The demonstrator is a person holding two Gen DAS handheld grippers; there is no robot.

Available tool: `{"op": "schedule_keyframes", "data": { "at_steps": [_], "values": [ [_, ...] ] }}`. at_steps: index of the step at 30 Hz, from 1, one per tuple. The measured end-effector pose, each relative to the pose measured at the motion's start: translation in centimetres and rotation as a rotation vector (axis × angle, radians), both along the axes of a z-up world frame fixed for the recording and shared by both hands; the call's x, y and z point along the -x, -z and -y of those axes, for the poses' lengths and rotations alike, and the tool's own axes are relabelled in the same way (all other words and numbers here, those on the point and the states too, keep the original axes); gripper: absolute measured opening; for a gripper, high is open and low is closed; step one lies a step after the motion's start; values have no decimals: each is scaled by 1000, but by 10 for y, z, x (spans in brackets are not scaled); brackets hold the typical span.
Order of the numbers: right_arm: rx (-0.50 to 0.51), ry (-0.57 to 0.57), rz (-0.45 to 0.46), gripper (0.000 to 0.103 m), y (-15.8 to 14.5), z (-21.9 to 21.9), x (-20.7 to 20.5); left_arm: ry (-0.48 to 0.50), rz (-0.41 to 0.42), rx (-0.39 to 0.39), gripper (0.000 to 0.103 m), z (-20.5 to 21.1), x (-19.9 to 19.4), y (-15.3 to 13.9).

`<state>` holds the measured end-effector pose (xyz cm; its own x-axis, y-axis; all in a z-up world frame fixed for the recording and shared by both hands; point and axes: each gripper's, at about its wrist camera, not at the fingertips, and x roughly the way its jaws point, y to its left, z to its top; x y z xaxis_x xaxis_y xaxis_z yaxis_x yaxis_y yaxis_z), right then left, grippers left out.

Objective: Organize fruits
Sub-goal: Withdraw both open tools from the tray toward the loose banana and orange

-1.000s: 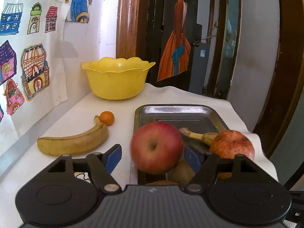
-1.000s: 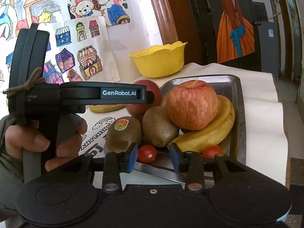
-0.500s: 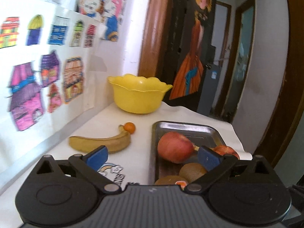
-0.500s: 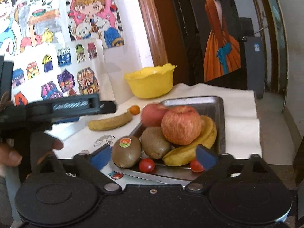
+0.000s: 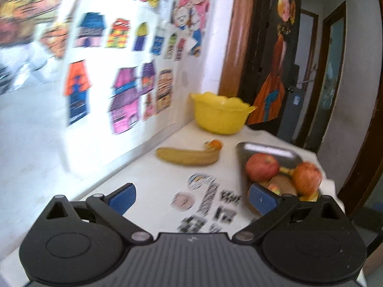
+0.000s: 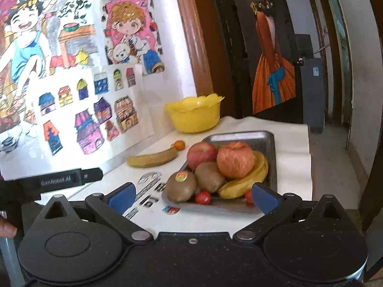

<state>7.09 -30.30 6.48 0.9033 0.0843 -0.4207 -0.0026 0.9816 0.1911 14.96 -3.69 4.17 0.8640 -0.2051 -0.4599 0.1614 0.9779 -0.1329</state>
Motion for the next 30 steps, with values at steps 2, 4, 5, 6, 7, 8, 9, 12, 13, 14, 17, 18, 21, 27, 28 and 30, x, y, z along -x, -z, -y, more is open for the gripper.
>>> {"op": "schedule_keyframes", "data": {
  "at_steps": [2,4,5,6,7,8,9,12,13,14,17,18,21,27,28,30],
  "values": [
    [-41,-34,-54,102,-2,-5,4,-14,-16,-10,103,-13,10,3],
    [-137,-99,-122,102,-5,-8,6,-19,-29,-16,103,-25,19,5],
    [-178,-121,-140,102,-8,-10,7,-20,-35,-23,103,-30,22,5],
    [-205,-136,-153,102,-12,-14,8,-18,-39,-30,103,-35,25,4],
    [-217,-142,-162,102,-17,-18,9,-14,-38,-32,103,-40,28,3],
    [-220,-145,-166,102,-21,-22,9,-10,-36,-30,103,-45,30,1],
    [-223,-151,-168,102,-27,-27,10,-9,-34,-30,103,-50,32,-1],
    [-233,-189,-170,102,-43,-44,6,-25,-21,-49,103,-61,36,-11],
    [-245,-207,-170,102,-49,-49,3,-36,-23,-63,103,-63,35,-16],
    [-261,-227,-171,102,-55,-54,-1,-40,-21,-67,103,-65,34,-20],
    [-310,-253,-165,102,-76,-65,-15,-51,-5,-77,103,-69,30,-36],
    [-319,-260,-155,102,-85,-70,-21,-51,9,-85,103,-69,29,-41],
    [-314,-263,-121,102,-110,-78,-40,-54,45,-91,103,-69,22,-55],
    [-200,-240,-121,102,-138,-76,-108,-37,26,-155,103,-50,-12,-55],
    [-183,-230,-140,102,-138,-74,-121,-27,18,-167,103,-45,-20,-52],
    [-142,-218,-197,102,-135,-67,-150,-3,12,-189,103,-35,-33,-45]
  ]
}}
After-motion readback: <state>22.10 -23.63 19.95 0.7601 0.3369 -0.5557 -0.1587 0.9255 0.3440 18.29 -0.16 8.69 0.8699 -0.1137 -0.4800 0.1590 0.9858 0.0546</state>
